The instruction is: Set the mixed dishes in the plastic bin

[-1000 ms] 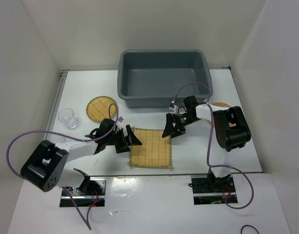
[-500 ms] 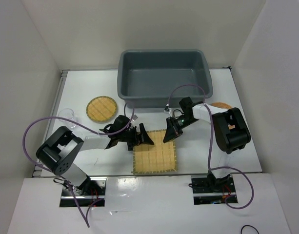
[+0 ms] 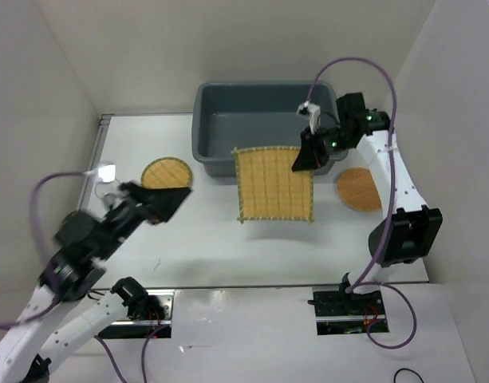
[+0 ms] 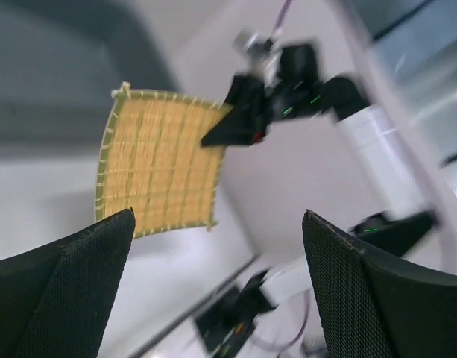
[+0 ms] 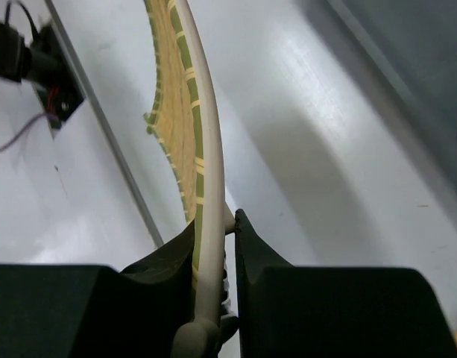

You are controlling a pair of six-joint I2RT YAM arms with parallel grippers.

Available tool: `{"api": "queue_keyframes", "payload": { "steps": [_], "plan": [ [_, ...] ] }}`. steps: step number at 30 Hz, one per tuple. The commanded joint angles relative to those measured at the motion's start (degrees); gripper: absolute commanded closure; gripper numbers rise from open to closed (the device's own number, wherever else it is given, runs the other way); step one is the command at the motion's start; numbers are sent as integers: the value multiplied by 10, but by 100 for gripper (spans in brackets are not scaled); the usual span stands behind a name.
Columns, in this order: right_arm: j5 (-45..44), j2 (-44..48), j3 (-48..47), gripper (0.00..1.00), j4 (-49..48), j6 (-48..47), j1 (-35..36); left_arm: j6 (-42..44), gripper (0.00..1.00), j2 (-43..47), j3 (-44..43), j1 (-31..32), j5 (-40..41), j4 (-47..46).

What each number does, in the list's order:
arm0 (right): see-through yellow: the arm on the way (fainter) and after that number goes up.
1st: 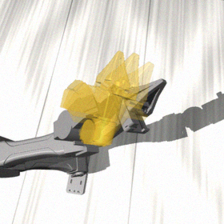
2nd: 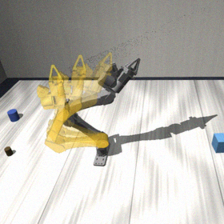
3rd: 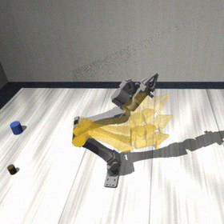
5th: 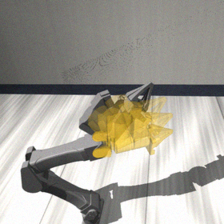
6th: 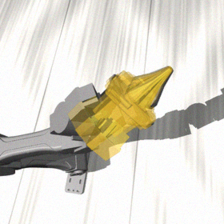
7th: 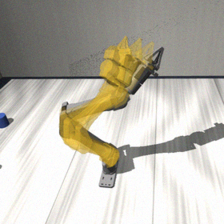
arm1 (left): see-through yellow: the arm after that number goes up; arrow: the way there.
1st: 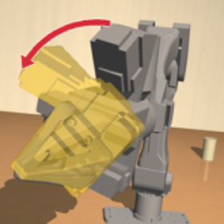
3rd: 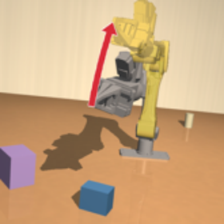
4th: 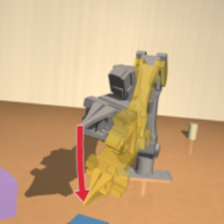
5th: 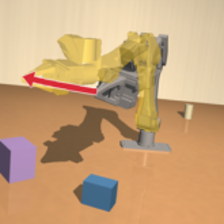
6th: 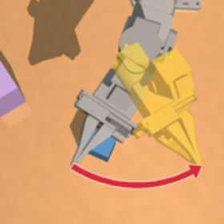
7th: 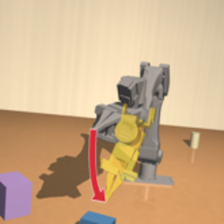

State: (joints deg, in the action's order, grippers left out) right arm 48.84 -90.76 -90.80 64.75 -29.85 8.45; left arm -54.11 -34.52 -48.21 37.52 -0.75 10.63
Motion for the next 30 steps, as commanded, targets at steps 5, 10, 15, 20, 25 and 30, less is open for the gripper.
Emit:
{"api": "queue_keyframes", "payload": {
  "steps": [5, 10, 15, 20, 25, 30],
  "plan": [
    [103, -157, -343, 100, 74, 74, -70, -52, 1, 231, 36, -6, 129, 220],
    [83, -277, -542, 100, 22, 159, -81, -104, 1, 327, 71, -6, 123, 253],
    [56, -423, -676, 100, -34, 218, -94, -104, 1, 324, 56, -6, 136, 285],
    [60, -567, -848, 100, -56, 304, -106, -104, 1, 313, 39, -6, 131, 313],
    [50, -628, -887, 100, -35, 292, -116, -109, 1, 324, 39, -6, 148, 324],
    [-52, -634, -876, 100, 8, 182, -103, -115, 1, 324, 44, -6, 153, 330]
  ]
}}
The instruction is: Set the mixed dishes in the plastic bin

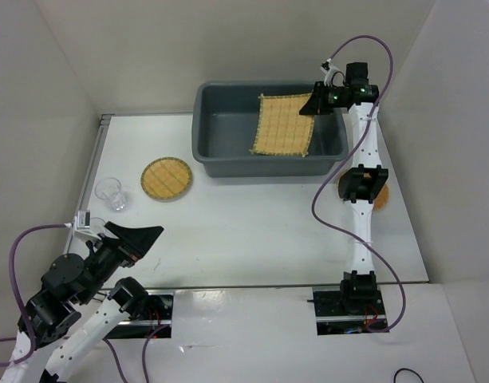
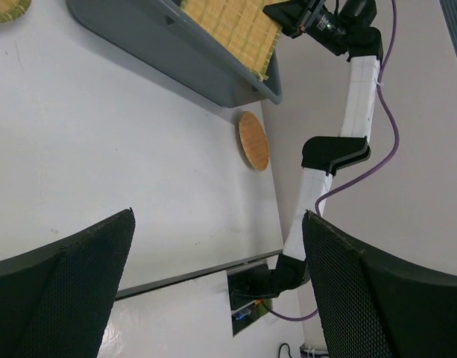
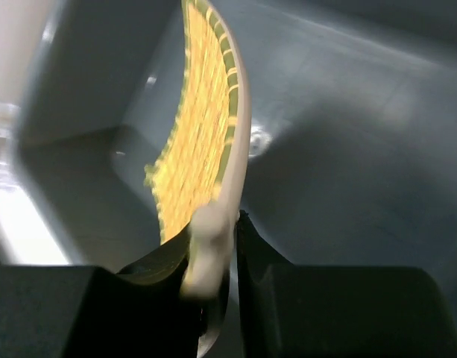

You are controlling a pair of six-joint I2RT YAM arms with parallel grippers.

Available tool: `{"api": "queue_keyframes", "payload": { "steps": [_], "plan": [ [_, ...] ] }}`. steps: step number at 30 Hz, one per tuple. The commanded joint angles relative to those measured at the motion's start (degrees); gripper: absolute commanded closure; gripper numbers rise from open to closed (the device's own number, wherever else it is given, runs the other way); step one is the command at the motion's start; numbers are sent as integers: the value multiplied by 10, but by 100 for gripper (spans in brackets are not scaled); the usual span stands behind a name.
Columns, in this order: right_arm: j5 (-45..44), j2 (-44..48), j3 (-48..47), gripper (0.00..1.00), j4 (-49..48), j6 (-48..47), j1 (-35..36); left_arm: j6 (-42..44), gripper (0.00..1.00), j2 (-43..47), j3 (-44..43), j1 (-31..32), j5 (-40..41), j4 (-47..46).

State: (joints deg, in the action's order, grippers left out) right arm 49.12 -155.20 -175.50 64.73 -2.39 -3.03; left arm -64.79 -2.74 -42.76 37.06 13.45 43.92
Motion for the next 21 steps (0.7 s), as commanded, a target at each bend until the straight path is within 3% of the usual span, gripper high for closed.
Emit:
{"api": "queue_keyframes", "payload": {
  "steps": [1, 9, 18, 21],
  "plan": [
    [-69, 10, -24, 100, 15, -135, 19, -13, 1, 6, -5, -1, 11, -3],
    [-158, -53, -41, 100, 45, -211, 25, -31, 1, 23, 11, -1, 17, 2],
    [-190, -95, -41, 100, 0, -156, 8, -54, 1, 41, 22, -1, 23, 15],
    [-211, -106, -41, 78, -24, -127, 3, -60, 1, 41, 22, -1, 23, 15]
  ]
}}
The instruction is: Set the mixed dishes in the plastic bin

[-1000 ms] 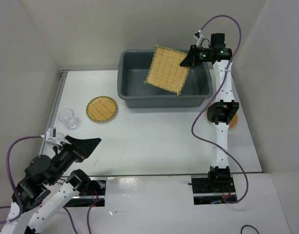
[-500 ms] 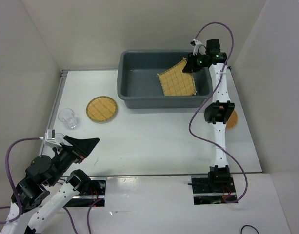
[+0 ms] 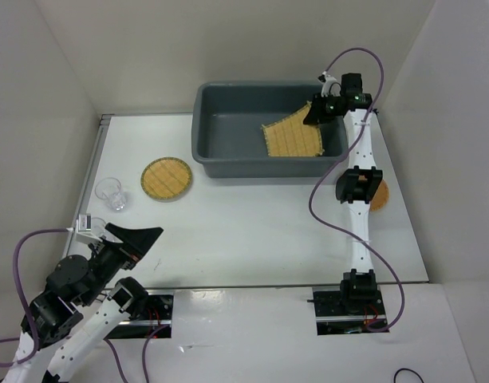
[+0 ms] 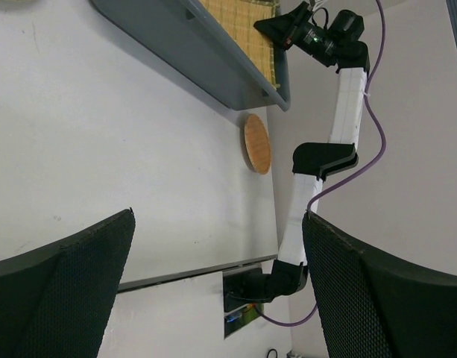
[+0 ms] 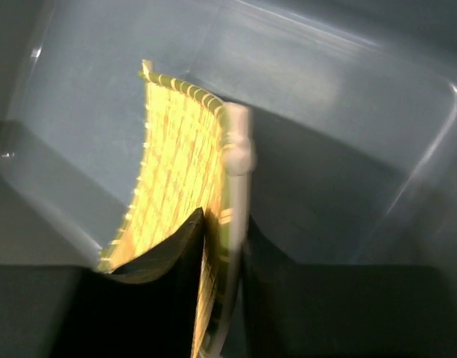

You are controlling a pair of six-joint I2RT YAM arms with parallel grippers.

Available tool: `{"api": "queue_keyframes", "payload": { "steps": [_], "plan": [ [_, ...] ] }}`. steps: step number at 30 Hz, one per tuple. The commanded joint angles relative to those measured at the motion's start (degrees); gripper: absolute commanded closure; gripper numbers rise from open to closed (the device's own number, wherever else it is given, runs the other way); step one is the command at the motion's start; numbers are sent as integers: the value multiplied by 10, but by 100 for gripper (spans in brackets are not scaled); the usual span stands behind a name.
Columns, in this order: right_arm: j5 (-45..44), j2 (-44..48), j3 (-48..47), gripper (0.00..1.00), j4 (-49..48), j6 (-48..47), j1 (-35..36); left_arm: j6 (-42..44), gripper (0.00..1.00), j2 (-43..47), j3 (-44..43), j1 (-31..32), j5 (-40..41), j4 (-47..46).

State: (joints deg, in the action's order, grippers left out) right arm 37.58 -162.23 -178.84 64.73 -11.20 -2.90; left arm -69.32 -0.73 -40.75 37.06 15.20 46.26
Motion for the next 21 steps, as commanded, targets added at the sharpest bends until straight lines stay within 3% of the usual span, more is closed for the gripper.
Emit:
{"api": "queue_keyframes", "payload": {
  "steps": [1, 3, 4, 7, 14, 21],
  "plan": [
    [-102, -41, -8, 70, -29, -33, 2, -15, 1, 21, 8, -1, 5, -8],
    [-121, -41, -8, 52, -37, -28, 2, -20, 1, 15, 8, -1, 5, -8],
    [-134, -48, -8, 29, -37, -28, 2, -20, 1, 15, 8, -1, 5, -8],
    [-191, -53, -8, 5, -44, -28, 2, -27, 1, 15, 8, -1, 5, -8],
    [-223, -22, -8, 2, -65, 5, -11, -27, 1, 15, 30, -1, 5, -32],
    [-70, 127, -8, 2, -86, 69, -52, 19, 1, -89, 0, -1, 40, -45]
  ]
}}
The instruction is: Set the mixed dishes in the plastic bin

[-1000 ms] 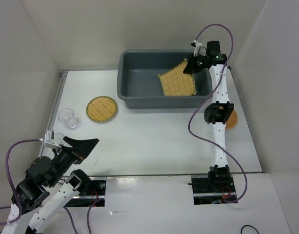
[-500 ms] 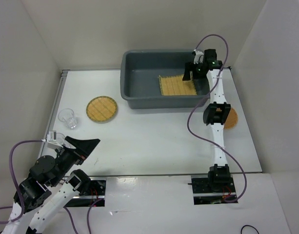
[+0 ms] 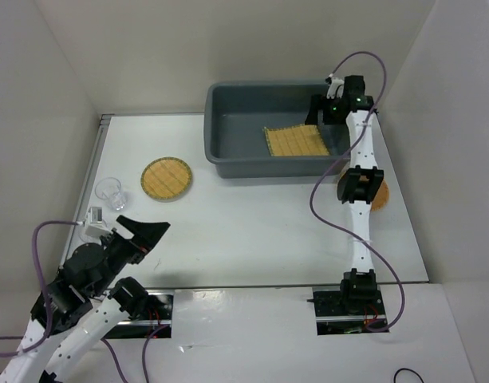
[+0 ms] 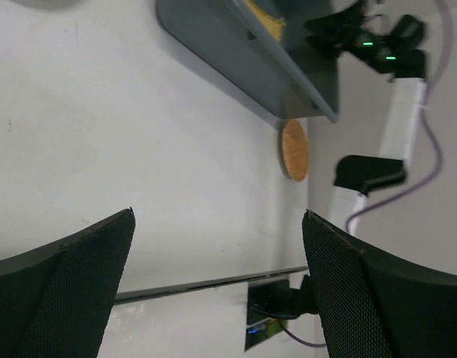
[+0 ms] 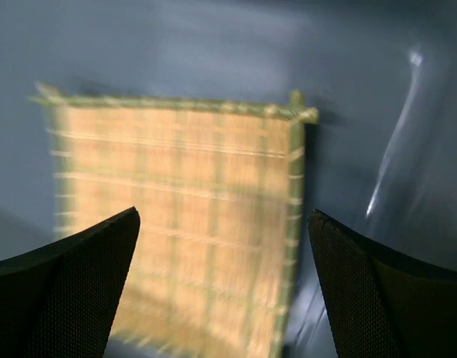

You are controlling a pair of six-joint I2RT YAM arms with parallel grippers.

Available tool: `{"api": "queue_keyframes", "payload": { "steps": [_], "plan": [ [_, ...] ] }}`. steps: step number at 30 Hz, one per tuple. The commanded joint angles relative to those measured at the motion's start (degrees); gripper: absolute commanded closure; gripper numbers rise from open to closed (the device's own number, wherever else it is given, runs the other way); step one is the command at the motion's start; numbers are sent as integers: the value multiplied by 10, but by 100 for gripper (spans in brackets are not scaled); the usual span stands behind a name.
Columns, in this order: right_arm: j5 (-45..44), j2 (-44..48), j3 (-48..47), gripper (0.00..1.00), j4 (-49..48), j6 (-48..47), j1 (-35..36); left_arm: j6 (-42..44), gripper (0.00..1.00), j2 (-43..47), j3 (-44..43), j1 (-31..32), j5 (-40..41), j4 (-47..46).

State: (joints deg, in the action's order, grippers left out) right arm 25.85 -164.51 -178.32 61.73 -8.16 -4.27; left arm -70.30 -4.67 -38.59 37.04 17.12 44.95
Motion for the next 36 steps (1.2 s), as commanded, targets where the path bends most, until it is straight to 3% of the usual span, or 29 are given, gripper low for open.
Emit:
{"api": "queue_keyframes", "payload": {
  "steps": [1, 3, 5, 8, 10, 13, 17, 22, 28, 36],
  "plan": [
    [69, 164, -13, 2, -63, 50, -59, 45, 1, -79, -27, -1, 30, -42],
    [95, 189, -13, 2, -51, 58, -85, 62, 1, -101, -32, -1, 30, -60],
    [117, 194, -13, 2, 24, -7, -115, 75, 1, -119, -32, -1, 30, -92],
    [19, 211, -4, 2, 129, -88, -127, 89, 1, -125, -19, -1, 25, -103],
    [-60, 244, 57, 2, 129, -96, -156, 89, 1, -125, -14, -1, 20, -103],
    [5, 291, 200, 2, 129, -142, -213, 89, 1, -140, -9, -1, 19, -76],
    [5, 341, 443, 2, 129, -214, -270, 104, 1, -190, -20, -1, 3, -57],
    [-3, 378, 619, 2, 92, -242, -304, 124, 1, -228, -26, -1, -2, -81],
    [-18, 390, 722, 2, 31, -254, -297, 103, 1, -207, -14, -1, -8, -94],
    [-26, 396, 772, 2, -56, -213, -297, 63, 1, -125, -9, -1, -13, -38]
  ]
}}
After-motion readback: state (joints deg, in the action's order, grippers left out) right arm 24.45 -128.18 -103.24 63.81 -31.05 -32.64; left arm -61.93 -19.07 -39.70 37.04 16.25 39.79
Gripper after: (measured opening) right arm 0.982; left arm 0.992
